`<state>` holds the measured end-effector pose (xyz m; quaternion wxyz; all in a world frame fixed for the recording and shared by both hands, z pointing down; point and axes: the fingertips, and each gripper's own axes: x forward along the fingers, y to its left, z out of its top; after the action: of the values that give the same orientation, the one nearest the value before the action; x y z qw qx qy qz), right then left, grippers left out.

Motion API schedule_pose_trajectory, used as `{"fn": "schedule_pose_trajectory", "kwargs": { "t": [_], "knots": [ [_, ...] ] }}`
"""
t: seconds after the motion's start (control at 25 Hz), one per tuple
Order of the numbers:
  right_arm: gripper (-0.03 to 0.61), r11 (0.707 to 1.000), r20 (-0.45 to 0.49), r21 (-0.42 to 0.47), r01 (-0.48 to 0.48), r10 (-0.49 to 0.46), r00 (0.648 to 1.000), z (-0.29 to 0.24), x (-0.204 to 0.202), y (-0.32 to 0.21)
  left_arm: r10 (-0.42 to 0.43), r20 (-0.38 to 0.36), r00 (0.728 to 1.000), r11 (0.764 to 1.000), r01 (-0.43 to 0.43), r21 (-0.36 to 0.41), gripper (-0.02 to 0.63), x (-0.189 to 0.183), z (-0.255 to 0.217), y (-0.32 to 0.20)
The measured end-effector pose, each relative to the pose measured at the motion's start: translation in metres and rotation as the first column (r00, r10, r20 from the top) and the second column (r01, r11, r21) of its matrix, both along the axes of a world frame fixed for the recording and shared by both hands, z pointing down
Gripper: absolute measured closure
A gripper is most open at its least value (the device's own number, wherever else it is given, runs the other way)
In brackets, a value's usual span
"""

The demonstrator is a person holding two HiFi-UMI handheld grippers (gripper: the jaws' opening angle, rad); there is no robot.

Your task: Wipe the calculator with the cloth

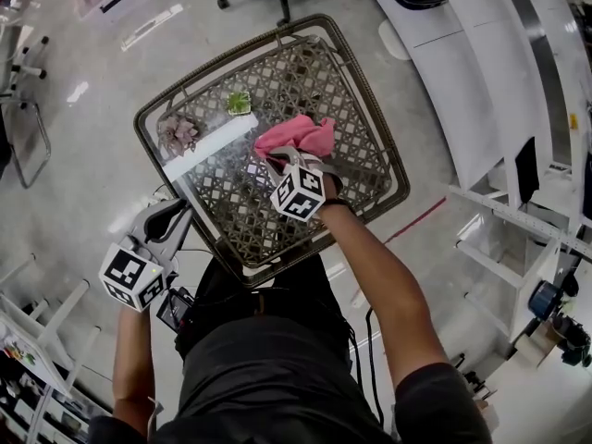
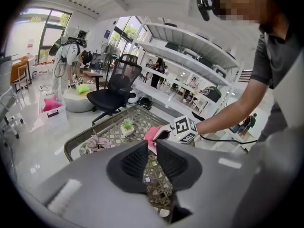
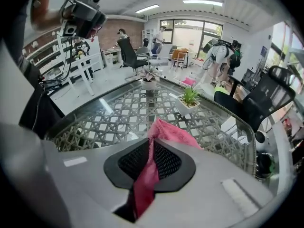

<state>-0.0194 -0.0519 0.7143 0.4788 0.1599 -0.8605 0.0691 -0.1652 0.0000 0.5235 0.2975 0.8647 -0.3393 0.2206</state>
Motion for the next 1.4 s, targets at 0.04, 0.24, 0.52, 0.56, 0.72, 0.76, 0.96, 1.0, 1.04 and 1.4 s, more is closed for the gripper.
{"fn": "schedule_pose_trajectory", "kwargs": {
  "t": [0.04,0.24,0.52,0.56,0.72,0.76,0.96,1.0,1.04,1.4],
  "knots": [
    [0.549,1.0,-0.007,0.005,-0.001,0.001,1.0,0.001,0.005,-0.001,0.002,0.0,1.0,1.0,-0.002,0.0,0.552,0.002,0.0,0.0],
    [0.549,0.999,-0.04,0.02,-0.042,0.043,0.998,0.005,0.039,-0.012,0.017,-0.003,1.0,1.0,-0.017,-0.001,0.552,0.017,0.001,-0.002],
    [0.549,0.987,-0.063,0.032,-0.157,0.159,0.985,0.007,0.081,-0.027,0.041,-0.001,0.999,0.999,-0.041,-0.007,0.552,0.032,0.004,-0.001],
    [0.549,0.983,-0.058,0.029,-0.183,0.185,0.981,0.007,0.086,-0.03,0.045,0.001,0.999,0.999,-0.045,-0.007,0.552,0.033,0.004,-0.001],
    [0.549,0.954,-0.039,0.001,-0.3,0.3,0.953,0.006,0.1,-0.036,0.054,0.005,0.999,0.998,-0.054,-0.011,0.552,0.038,0.005,-0.002],
    [0.549,0.946,-0.033,-0.005,-0.325,0.324,0.945,0.005,0.102,-0.037,0.056,0.005,0.998,0.998,-0.056,-0.012,0.552,0.039,0.005,-0.002],
    [0.549,0.894,0.035,-0.062,-0.444,0.446,0.894,0.0,0.105,-0.042,0.067,0.003,0.998,0.998,-0.067,-0.013,0.552,0.046,0.005,-0.003],
    [0.549,0.881,0.049,-0.078,-0.466,0.471,0.881,-0.001,0.104,-0.043,0.07,0.002,0.998,0.997,-0.07,-0.014,0.552,0.046,0.005,-0.003],
    [0.549,0.869,0.061,-0.093,-0.487,0.493,0.868,-0.002,0.104,-0.043,0.072,0.002,0.997,0.997,-0.072,-0.015,0.552,0.046,0.006,-0.002],
    [0.549,0.791,0.136,-0.208,-0.575,0.605,0.784,-0.006,0.086,-0.043,0.062,0.003,0.998,0.998,-0.062,-0.032,0.552,0.038,0.015,0.0]
  ]
}}
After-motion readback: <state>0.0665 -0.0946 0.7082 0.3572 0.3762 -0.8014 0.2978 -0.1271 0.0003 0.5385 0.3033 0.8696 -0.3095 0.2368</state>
